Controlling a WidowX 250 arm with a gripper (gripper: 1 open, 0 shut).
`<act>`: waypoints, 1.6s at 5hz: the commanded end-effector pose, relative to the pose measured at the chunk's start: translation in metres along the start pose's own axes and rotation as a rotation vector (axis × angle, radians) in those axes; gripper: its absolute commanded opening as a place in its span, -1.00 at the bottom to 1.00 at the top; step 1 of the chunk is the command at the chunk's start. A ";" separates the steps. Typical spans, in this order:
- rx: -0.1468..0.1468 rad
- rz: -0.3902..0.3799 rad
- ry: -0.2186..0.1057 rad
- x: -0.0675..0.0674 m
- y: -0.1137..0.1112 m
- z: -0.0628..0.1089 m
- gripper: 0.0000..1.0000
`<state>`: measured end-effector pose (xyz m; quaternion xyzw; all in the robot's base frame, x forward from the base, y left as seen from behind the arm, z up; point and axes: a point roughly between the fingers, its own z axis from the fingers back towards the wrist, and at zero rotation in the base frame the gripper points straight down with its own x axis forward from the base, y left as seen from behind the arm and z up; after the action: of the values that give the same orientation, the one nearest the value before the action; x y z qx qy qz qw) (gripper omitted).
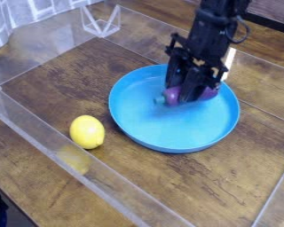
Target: Remove the purple eggplant from the blue tray and put it on the table
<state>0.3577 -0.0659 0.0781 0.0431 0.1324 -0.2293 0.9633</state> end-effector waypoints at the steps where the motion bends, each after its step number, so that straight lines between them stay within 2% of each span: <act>1: 0.048 0.050 -0.111 -0.014 0.016 0.056 -1.00; 2: 0.071 0.066 -0.102 -0.025 0.023 0.069 -1.00; 4: 0.081 0.112 -0.082 -0.046 0.053 0.069 -1.00; 5: 0.091 0.112 -0.072 -0.050 0.059 0.070 -1.00; 8: 0.109 0.112 -0.045 -0.045 0.073 0.059 -1.00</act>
<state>0.3602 0.0042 0.1282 0.0925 0.1298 -0.1927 0.9682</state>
